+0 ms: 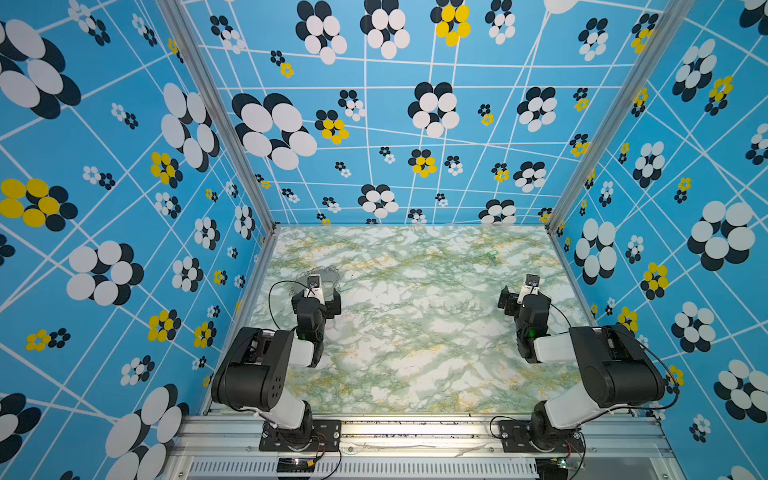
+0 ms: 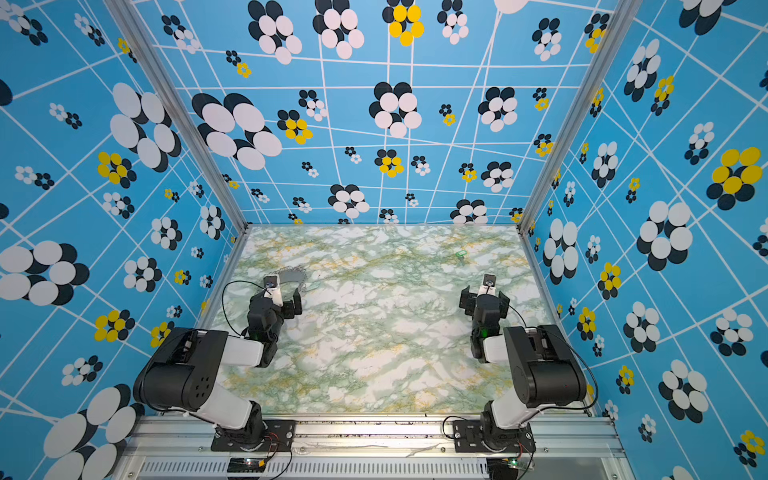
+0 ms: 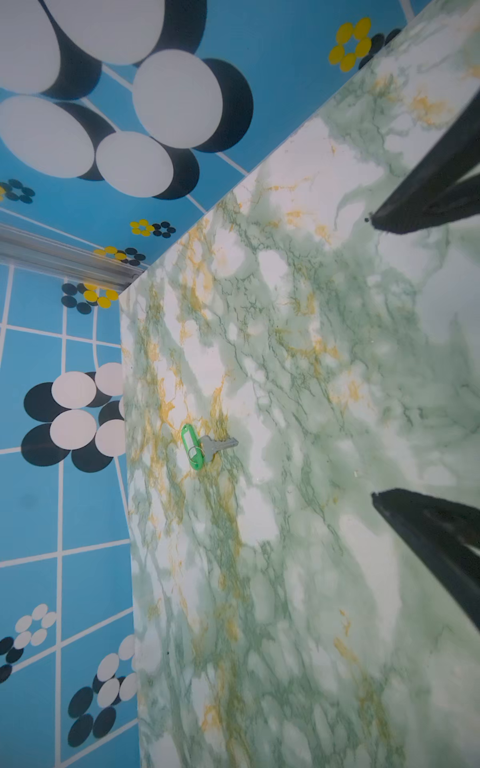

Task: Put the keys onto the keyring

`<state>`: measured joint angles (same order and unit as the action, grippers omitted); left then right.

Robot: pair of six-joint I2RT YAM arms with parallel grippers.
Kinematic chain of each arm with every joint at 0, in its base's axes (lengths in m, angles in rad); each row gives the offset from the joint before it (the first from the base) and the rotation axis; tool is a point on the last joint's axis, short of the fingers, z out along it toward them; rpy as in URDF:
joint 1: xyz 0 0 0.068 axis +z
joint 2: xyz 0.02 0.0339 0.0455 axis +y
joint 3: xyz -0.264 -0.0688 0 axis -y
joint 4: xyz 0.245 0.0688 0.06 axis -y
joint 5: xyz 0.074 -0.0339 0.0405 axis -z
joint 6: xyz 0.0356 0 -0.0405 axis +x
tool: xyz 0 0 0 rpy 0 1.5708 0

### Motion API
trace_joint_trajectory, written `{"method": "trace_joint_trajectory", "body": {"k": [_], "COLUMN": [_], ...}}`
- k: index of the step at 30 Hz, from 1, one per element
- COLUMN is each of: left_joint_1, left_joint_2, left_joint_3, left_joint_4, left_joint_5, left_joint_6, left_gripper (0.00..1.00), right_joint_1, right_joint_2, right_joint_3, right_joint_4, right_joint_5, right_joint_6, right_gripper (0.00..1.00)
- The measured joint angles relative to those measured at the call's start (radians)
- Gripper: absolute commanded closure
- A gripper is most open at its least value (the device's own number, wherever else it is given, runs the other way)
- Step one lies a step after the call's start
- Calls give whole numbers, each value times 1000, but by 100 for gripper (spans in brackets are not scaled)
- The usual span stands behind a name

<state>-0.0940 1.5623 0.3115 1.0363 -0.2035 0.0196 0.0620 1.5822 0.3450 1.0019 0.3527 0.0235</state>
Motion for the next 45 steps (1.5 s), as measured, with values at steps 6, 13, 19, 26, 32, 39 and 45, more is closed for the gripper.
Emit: {"method": "trace_joint_trajectory", "body": {"k": [6, 13, 19, 26, 32, 39, 45], "left_joint_1": [0, 0, 2, 35, 45, 47, 37], "left_joint_2": [0, 0, 0, 0, 0, -126, -250], "left_joint_3": [0, 0, 3, 38, 47, 104, 406], "left_joint_4": [0, 0, -5, -45, -71, -296, -698], "left_joint_5": [0, 0, 2, 55, 116, 94, 52], "left_joint_6": [0, 0, 0, -4, -8, -12, -61], "left_gripper": [1, 1, 1, 1, 1, 0, 3], "right_joint_1": [0, 0, 0, 0, 0, 3, 17], "right_joint_2": [0, 0, 0, 0, 0, -162, -278], "right_joint_3": [0, 0, 0, 0, 0, 135, 330], "right_joint_4": [0, 0, 0, 0, -1, -333, -630], "right_joint_5": [0, 0, 0, 0, -1, -10, -47], "right_joint_6": [0, 0, 3, 3, 4, 18, 110], "right_gripper": [1, 1, 1, 1, 1, 1, 1]}}
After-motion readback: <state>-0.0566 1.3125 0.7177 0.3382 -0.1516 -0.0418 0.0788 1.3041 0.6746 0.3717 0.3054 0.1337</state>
